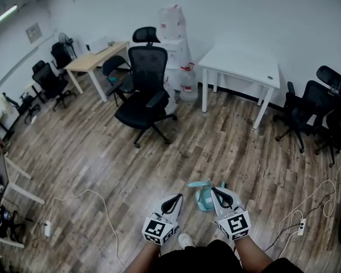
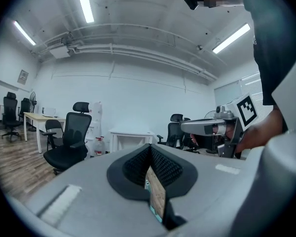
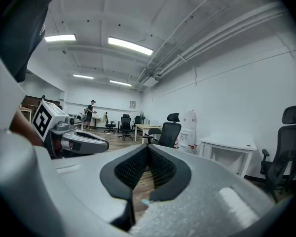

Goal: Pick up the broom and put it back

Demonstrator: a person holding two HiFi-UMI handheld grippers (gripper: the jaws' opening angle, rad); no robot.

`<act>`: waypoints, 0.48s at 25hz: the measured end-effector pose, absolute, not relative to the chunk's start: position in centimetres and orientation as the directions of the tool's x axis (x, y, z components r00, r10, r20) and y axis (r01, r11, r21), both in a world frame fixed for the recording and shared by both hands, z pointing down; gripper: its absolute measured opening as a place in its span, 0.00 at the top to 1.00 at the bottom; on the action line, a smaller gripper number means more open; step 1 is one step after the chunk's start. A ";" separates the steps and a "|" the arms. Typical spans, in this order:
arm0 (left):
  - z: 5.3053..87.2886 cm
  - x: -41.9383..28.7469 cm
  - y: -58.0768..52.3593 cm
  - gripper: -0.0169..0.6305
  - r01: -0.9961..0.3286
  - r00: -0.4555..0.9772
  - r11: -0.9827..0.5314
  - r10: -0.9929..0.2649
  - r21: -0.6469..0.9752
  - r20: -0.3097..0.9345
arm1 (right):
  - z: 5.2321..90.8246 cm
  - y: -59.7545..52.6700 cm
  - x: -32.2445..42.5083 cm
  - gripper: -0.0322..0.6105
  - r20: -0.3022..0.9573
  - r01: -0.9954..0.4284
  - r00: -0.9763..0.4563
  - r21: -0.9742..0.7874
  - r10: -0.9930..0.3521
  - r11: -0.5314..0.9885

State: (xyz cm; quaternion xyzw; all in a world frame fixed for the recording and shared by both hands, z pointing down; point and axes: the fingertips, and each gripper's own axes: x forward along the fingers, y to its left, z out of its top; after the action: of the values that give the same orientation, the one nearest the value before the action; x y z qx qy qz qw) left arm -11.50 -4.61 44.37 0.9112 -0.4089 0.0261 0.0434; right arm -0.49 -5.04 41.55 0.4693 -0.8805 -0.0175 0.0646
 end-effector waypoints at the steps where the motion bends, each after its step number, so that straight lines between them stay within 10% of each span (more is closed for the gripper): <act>1: 44.2 -11.6 -5.1 0.95 -0.745 0.667 -0.664 -0.741 0.056 0.078 | 41.7 -5.4 -0.5 0.95 0.098 -0.829 -0.544 0.091 -0.833 0.552; 12: 45.0 -11.0 -8.3 0.95 -0.745 0.667 -0.662 -0.739 0.081 0.091 | 43.6 -7.5 0.5 0.95 0.177 -0.837 -0.522 0.084 -0.834 0.541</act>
State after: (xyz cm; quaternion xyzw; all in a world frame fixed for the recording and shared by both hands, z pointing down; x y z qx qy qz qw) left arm -11.02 -8.27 45.05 0.9114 -0.4071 0.0250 0.0554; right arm 0.48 -7.48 43.58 0.4789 -0.8723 0.0056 0.0982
